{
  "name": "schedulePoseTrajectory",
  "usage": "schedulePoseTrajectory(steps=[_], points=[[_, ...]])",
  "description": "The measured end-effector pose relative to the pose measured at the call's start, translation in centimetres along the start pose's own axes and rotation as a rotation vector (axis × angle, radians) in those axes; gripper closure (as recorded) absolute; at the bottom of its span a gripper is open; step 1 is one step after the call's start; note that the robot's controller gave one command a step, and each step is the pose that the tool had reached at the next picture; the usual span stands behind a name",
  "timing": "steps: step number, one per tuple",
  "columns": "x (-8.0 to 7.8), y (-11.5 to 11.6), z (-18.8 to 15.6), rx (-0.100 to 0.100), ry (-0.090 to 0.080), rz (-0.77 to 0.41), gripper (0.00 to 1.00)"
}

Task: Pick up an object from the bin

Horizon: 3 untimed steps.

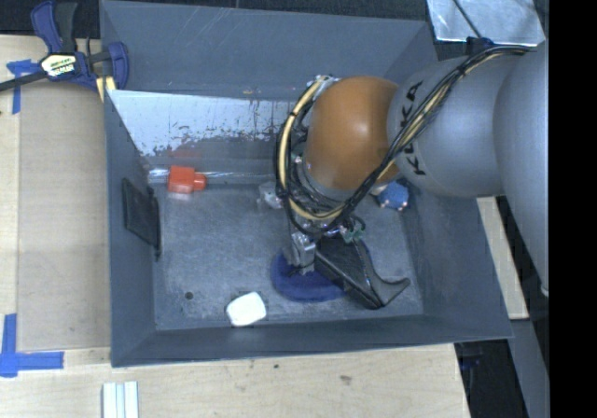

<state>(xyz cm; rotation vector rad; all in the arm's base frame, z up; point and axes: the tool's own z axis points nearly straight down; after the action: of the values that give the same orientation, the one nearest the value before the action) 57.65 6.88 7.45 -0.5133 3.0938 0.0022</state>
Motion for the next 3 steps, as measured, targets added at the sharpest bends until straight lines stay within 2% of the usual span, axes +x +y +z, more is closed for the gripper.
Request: schedulePoseTrajectory(steps=[1, 2, 3], points=[[7.5, 0.4, -4.2, 0.001, 0.005, 0.199, 0.00], [3.1, -1.2, -2.1, 0.001, 0.005, 0.347, 0.00], [6.3, -0.2, -1.8, 0.001, 0.005, 0.082, 0.00]])
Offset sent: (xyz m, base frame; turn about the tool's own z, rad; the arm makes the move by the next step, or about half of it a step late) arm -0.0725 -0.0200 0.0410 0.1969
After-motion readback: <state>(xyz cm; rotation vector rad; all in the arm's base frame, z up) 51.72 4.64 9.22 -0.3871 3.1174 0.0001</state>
